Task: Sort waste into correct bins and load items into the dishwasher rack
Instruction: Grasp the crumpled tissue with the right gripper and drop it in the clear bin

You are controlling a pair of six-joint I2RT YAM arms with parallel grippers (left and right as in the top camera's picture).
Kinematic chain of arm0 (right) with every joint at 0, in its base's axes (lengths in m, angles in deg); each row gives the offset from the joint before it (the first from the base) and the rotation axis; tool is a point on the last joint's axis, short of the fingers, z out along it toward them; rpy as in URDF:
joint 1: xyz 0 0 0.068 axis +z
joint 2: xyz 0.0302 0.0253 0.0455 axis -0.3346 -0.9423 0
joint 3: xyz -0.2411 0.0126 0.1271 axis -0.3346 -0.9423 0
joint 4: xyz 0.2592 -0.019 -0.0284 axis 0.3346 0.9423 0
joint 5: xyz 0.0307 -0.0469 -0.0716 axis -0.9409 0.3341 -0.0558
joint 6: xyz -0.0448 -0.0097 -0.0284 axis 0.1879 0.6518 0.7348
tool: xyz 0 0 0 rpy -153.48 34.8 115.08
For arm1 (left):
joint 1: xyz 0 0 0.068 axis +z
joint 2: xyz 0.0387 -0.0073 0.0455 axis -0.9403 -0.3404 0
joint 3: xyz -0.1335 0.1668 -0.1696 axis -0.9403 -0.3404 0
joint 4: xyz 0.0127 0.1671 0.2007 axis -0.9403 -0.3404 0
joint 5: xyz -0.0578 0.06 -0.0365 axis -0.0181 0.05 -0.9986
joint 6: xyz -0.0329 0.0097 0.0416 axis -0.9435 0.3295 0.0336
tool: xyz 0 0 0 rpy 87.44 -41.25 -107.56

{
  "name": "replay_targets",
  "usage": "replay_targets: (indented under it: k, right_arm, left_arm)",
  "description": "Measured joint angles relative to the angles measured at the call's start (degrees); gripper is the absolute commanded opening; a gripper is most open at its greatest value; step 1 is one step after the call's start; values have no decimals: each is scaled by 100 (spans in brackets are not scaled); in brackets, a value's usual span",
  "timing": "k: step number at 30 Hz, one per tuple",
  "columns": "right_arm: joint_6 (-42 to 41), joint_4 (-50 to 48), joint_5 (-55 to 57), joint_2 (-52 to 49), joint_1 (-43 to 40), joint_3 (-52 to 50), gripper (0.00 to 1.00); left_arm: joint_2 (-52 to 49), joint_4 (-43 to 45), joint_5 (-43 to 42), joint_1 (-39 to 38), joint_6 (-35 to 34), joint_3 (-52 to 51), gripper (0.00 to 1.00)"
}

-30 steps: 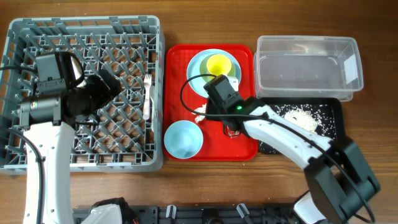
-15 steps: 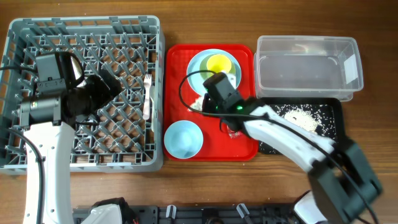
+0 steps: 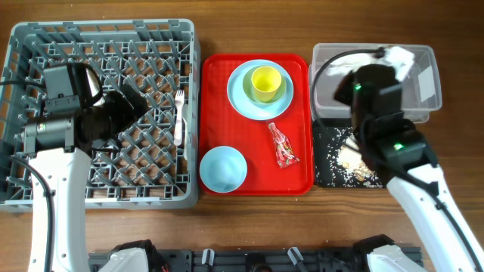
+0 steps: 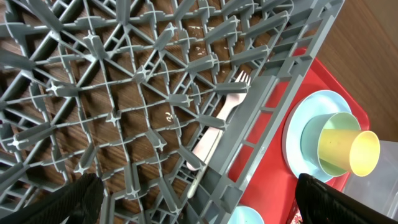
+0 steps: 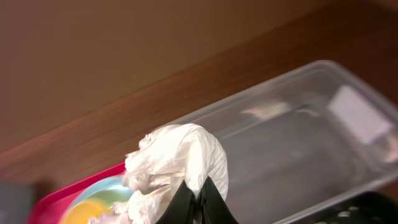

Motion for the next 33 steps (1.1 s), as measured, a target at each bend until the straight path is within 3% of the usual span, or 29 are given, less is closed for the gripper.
replay_targets:
  k: [4,8,9,11,12,13,15,19,22,24,25,26,29,33]
  right_arm:
    - [122,26,94,-446,-638,0,5]
    - [186,-26,-33,-1285,-789,0,12]
    - [208,-133,-133,-1596,-791,0,21]
    - [402,-330,-483,-1996,-793,0,50]
    - [481,-431,-671,-2081,-793,0,77]
    - [708,-518,-929,-2142,-791,0,84]
    - [1023,-542,-1163,-2133,-791,0,89]
    - [1316,-516,-1187,-1969,-791,0,89]
    - [1451,-402,-1342,-1268,-793,0,83]
    - [1471,-232,-1777,-756,-793,0,69]
    - [1480,-92,-2243,-398,-793,0,50]
    - [1519,70,-2656,-122,-793,2,38]
    - [1478,791,-3919,476,-756,48,25]
    - [1425,1593,-4430,444,-339,50,23]
  left_arm:
    - [0,0,0,0,-2,0,100]
    - [0,0,0,0,0,0,100]
    - [0,0,0,0,0,0,100]
    - [0,0,0,0,0,0,100]
    - [0,-2,-2,0,-2,0,100]
    - [0,0,0,0,0,2,100]
    - [0,0,0,0,0,0,100]
    - [0,0,0,0,0,0,100]
    - [0,-2,0,0,0,0,100]
    - [0,0,0,0,0,0,100]
    - [0,4,0,0,0,0,100]
    - [0,-2,0,0,-2,0,100]
    - [0,0,0,0,0,0,100]
    - [0,0,0,0,-2,0,100]
